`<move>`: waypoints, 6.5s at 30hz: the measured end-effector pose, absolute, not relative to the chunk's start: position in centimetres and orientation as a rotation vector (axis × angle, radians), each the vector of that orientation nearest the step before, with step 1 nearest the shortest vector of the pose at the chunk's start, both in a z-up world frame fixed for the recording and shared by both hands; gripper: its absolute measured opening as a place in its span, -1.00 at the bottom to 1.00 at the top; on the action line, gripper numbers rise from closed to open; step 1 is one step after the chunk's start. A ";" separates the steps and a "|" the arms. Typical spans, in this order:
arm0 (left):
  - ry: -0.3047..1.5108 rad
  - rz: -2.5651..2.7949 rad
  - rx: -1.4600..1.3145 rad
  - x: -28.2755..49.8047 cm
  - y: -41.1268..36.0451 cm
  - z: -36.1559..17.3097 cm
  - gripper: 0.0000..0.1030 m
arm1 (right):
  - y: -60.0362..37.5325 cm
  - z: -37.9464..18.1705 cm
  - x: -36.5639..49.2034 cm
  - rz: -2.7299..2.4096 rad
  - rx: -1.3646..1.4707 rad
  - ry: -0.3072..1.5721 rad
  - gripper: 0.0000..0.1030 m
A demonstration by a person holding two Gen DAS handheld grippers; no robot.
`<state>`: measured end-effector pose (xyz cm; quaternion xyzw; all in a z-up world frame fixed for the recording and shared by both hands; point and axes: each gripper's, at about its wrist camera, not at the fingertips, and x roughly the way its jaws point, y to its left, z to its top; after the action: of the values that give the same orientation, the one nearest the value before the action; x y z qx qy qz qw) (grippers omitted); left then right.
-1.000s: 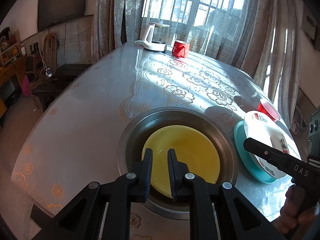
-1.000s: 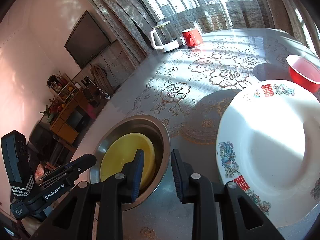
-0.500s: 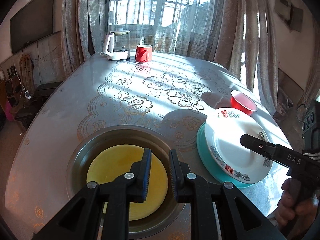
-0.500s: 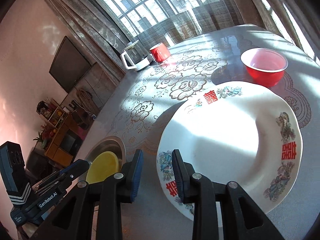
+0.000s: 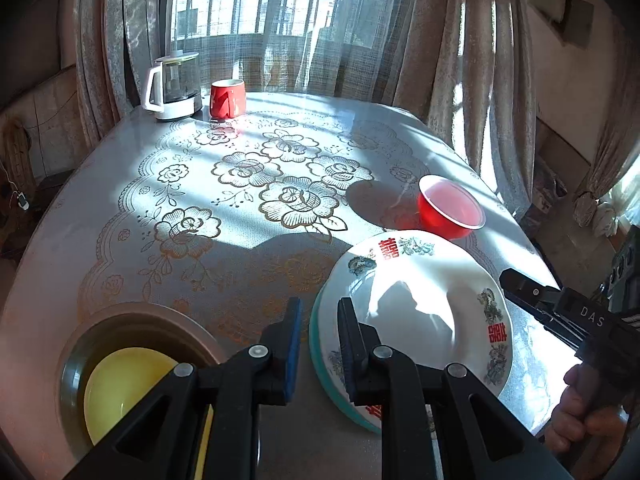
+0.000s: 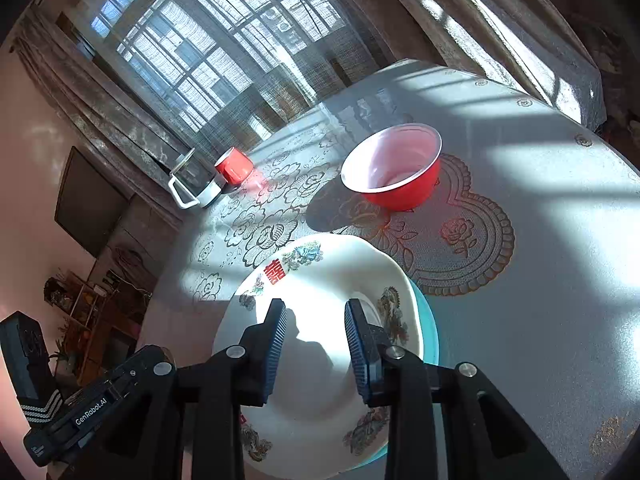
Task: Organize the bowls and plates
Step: 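Move the left tool over the plate stack to the red bowl rim, then close the left tool on the red bowl rim, then lift the red bowl and carry it over the steel bowl, then lower the red bowl into the yellow bowl with the left tool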
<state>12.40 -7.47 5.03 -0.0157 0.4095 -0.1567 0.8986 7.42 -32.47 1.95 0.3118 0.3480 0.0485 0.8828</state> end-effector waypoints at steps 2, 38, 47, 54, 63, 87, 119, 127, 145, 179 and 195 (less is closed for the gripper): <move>0.840 -0.354 -0.022 13.0 -8.7 5.2 -0.64 | -33.7 1.9 8.0 0.074 0.676 0.720 -0.41; 1.069 -0.610 -0.184 28.1 -24.9 -0.5 -0.63 | -41.9 -2.0 20.3 -0.101 0.673 0.843 -0.79; 1.003 -0.596 -0.166 25.8 -22.9 1.6 -0.68 | -40.6 -0.3 19.0 -0.059 0.660 0.813 -0.80; 0.959 -0.565 -0.168 23.1 -19.8 4.0 -0.68 | -38.0 2.0 17.5 -0.002 0.630 0.778 -0.80; 0.874 -0.548 -0.143 18.4 -15.0 6.5 -0.68 | -34.1 4.4 15.0 0.095 0.595 0.742 -0.80; 0.816 -0.440 -0.219 9.3 -4.4 6.3 -0.68 | -24.6 3.5 9.4 0.288 0.530 0.800 -0.80; 0.820 -0.333 -0.286 4.8 2.9 5.1 -0.69 | -17.4 2.8 7.4 0.441 0.456 0.859 -0.80; 0.796 -0.330 -0.319 3.9 5.1 5.5 -0.70 | -15.8 3.2 7.0 0.488 0.436 0.857 -0.80; 0.847 -0.238 -0.444 2.8 12.3 3.4 -0.73 | -9.2 2.5 7.6 0.629 0.366 0.938 -0.77; 0.913 -0.142 -0.373 2.9 13.1 0.7 -0.72 | -8.3 0.5 7.4 0.572 0.295 1.015 -0.59; 0.900 -0.134 -0.313 3.9 12.3 0.1 -0.73 | -7.0 0.6 7.8 0.513 0.170 0.941 -0.78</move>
<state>3.89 12.32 0.13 -0.1504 0.4330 -0.0644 0.8864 7.81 -7.03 0.58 0.0807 0.4478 0.2439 0.8564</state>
